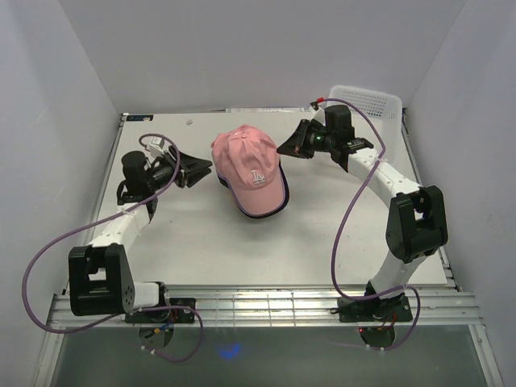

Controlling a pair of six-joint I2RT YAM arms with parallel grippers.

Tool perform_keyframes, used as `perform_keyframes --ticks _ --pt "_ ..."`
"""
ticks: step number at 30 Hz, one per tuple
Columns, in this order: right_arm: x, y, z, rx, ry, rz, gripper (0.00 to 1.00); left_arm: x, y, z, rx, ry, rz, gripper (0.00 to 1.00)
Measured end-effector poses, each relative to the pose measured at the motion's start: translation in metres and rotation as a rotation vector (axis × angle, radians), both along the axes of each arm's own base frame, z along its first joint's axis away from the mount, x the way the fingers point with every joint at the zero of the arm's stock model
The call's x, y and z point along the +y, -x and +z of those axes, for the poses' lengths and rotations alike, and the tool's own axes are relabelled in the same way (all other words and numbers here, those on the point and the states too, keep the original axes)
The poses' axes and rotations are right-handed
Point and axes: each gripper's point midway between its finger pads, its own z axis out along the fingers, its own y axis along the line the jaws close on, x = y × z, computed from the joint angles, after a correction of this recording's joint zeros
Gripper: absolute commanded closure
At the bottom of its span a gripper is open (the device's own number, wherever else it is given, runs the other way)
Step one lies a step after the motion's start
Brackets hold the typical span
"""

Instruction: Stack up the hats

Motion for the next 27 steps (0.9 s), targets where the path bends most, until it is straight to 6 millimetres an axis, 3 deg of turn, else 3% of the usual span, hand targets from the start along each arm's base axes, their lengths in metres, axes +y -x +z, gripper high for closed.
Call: perform_keyframes --ticks 4,14,27 --pt "0.0 0.0 0.0 0.003 -0.001 -0.002 0.92 -0.012 0.001 -0.014 0.023 0.019 -0.027 0.55" --pt "0.0 0.0 0.0 0.012 -0.007 -0.007 0.92 -0.011 -0.008 -0.014 0.003 0.039 -0.011 0.56" --pt "0.0 0.0 0.001 0.02 -0.011 -0.012 0.92 -0.011 -0.016 -0.03 0.039 0.049 -0.001 0.61"
